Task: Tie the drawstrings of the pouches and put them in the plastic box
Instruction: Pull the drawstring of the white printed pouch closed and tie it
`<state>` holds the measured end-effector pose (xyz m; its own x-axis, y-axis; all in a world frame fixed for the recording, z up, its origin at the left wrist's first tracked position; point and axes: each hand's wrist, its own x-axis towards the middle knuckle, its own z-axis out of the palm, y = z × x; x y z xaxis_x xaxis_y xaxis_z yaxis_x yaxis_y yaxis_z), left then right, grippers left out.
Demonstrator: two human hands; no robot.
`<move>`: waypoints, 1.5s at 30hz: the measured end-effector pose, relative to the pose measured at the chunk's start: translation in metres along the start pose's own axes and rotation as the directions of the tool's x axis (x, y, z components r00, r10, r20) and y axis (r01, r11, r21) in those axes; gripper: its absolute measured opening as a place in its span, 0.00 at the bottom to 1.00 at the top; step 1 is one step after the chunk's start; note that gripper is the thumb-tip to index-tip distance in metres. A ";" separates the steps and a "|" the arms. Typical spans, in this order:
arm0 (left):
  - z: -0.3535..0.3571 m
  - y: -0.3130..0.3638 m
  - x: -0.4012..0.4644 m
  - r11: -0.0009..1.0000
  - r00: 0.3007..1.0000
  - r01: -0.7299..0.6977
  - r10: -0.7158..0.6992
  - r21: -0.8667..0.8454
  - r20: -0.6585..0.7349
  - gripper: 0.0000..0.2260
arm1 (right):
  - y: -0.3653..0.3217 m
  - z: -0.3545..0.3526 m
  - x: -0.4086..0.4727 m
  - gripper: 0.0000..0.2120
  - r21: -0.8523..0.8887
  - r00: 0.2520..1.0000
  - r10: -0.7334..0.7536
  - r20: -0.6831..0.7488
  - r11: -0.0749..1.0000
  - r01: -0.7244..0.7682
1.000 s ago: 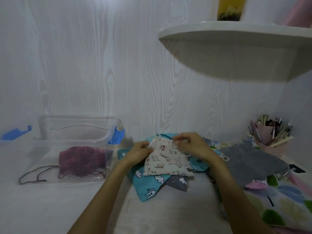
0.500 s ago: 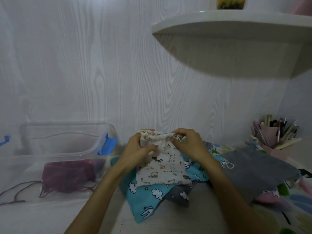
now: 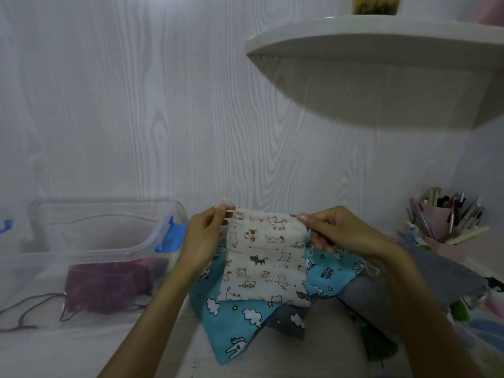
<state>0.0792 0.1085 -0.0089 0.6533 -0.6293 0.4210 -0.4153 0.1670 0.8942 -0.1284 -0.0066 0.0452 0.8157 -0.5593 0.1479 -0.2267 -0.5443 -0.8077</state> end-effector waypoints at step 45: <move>0.023 -0.002 -0.009 0.741 0.959 -0.040 -0.161 0.670 0.234 0.09 | 0.059 0.050 0.077 0.10 -0.635 0.978 0.209 -0.018 0.753 -0.172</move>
<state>0.0595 0.0963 -0.0182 0.5449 -0.8079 0.2244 -0.7580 -0.3601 0.5439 -0.0525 -0.0506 -0.0200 0.7409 -0.6715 -0.0136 -0.6490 -0.7106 -0.2716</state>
